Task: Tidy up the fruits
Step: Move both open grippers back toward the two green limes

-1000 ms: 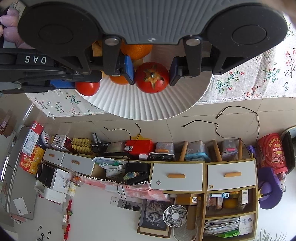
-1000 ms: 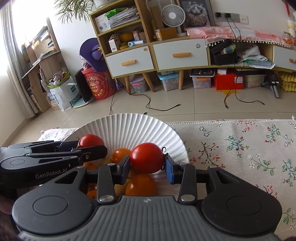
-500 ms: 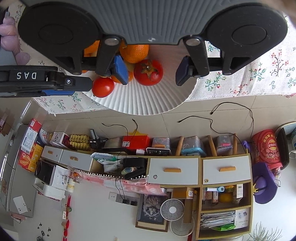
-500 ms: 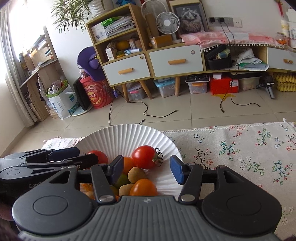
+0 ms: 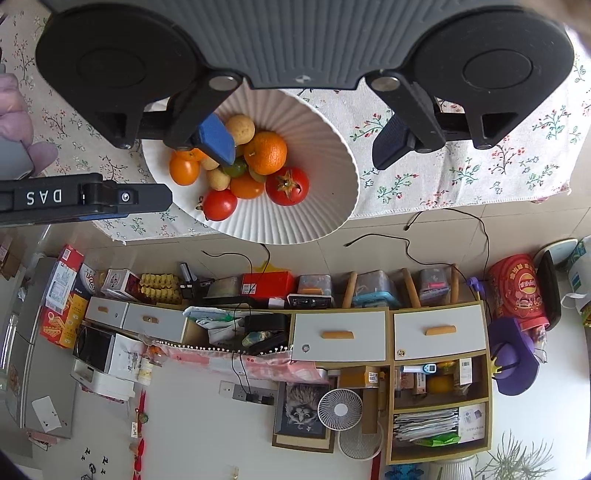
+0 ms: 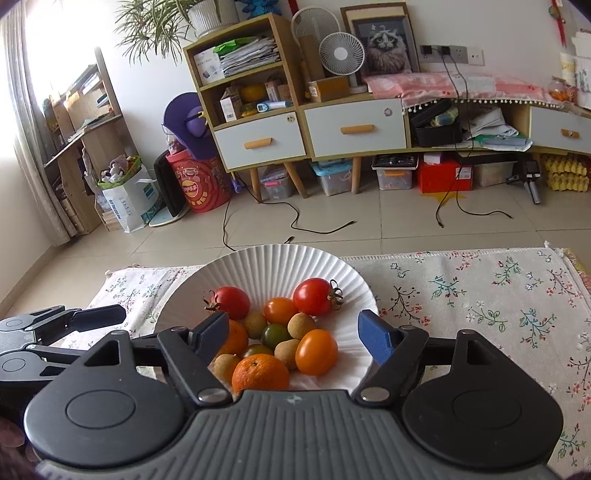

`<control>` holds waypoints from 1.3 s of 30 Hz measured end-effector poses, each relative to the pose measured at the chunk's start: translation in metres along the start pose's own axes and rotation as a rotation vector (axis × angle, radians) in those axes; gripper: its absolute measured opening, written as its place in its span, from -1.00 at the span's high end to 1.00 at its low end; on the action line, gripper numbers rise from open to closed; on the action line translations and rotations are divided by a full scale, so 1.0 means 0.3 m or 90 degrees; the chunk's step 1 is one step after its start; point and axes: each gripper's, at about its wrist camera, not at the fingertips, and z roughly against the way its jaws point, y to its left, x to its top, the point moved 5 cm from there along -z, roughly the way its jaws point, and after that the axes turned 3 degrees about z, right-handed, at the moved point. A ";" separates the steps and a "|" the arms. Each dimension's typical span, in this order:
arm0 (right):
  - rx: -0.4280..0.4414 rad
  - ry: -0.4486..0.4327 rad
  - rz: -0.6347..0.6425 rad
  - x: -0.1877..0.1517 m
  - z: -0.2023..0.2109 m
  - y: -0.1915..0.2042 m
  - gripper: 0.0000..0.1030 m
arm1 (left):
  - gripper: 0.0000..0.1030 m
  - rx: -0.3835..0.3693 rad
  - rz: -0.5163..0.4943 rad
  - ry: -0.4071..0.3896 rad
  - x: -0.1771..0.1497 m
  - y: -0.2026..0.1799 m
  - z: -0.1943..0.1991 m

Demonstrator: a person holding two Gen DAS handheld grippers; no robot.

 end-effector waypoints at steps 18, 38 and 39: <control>0.015 0.001 0.038 -0.062 0.076 0.107 -0.82 | -0.90 0.017 -0.002 0.009 -0.089 0.054 0.127; 0.036 0.016 0.115 -0.209 0.118 0.219 -0.89 | -0.90 0.023 -0.026 0.043 -0.257 0.134 0.195; 0.036 0.017 0.118 -0.215 0.118 0.221 -0.89 | -0.90 0.023 -0.023 0.045 -0.263 0.141 0.196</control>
